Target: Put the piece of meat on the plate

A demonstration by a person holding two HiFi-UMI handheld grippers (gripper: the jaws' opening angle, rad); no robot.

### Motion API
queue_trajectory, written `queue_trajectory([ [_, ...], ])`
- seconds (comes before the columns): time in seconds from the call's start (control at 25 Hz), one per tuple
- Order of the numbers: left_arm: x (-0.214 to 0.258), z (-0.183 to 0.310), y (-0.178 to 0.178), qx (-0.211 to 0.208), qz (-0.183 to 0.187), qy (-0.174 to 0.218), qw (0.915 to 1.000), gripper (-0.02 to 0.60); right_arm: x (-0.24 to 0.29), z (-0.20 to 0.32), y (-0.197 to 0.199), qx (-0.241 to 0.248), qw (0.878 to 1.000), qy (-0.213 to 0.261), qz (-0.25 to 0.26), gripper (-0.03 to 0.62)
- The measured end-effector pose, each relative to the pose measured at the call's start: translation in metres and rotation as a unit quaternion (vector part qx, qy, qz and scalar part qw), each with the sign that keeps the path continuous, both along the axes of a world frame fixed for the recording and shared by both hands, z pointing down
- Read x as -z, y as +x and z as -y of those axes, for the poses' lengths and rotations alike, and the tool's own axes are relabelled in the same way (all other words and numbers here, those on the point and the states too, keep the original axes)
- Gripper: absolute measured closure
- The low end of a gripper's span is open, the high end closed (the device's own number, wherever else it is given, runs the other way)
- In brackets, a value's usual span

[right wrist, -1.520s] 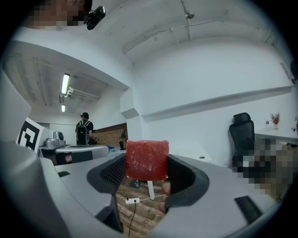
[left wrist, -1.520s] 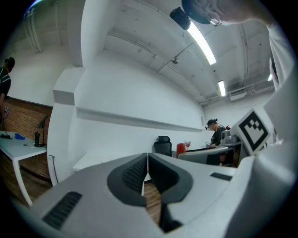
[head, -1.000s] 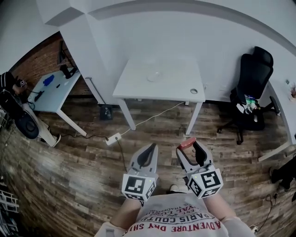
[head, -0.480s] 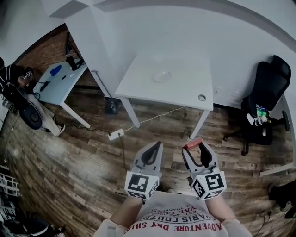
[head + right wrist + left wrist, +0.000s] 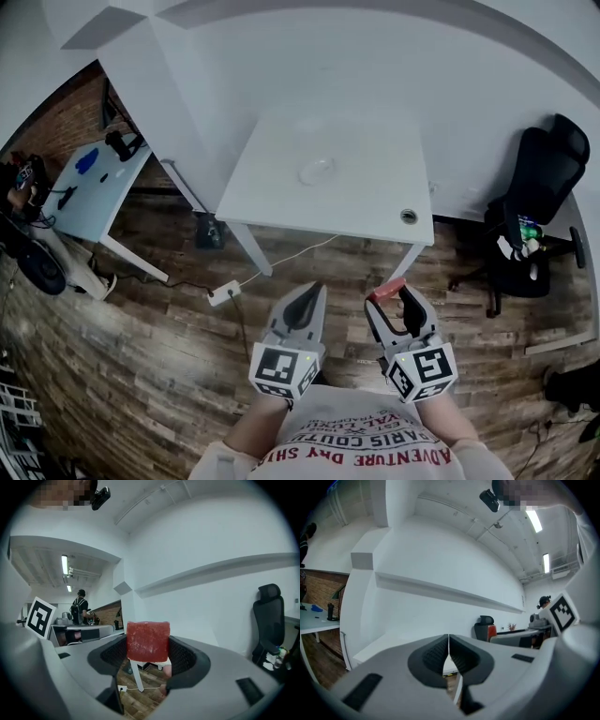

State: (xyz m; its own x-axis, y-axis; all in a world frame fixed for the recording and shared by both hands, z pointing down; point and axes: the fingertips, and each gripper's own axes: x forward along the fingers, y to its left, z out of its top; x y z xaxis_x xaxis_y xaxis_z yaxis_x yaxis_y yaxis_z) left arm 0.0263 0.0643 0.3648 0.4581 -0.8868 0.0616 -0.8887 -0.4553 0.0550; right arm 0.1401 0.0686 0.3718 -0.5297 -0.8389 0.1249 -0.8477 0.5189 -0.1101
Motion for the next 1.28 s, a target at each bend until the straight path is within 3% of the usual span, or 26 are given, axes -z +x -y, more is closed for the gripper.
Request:
queue_trajectory([
  [0.4,0.013,0.154,-0.071,-0.042,0.008,0.003,0.9991,0.572,0.009,0.149,-0.069,-0.041,0.999,-0.005,0.003,0.313],
  [0.64,0.003,0.218,-0.108,-0.049,0.005,-0.014,0.9987,0.572,0.004,0.216,-0.107,-0.045,0.999,-0.020,-0.001,0.313],
  [0.96,-0.021,0.278,-0.127,-0.045,-0.002,-0.043,0.9980,0.572,-0.020,0.278,-0.128,-0.037,0.998,-0.055,-0.004,0.313],
  [1.28,-0.032,0.353,-0.120,-0.018,0.005,-0.057,0.9982,0.572,-0.033,0.358,-0.123,-0.007,0.997,-0.072,0.001,0.313],
])
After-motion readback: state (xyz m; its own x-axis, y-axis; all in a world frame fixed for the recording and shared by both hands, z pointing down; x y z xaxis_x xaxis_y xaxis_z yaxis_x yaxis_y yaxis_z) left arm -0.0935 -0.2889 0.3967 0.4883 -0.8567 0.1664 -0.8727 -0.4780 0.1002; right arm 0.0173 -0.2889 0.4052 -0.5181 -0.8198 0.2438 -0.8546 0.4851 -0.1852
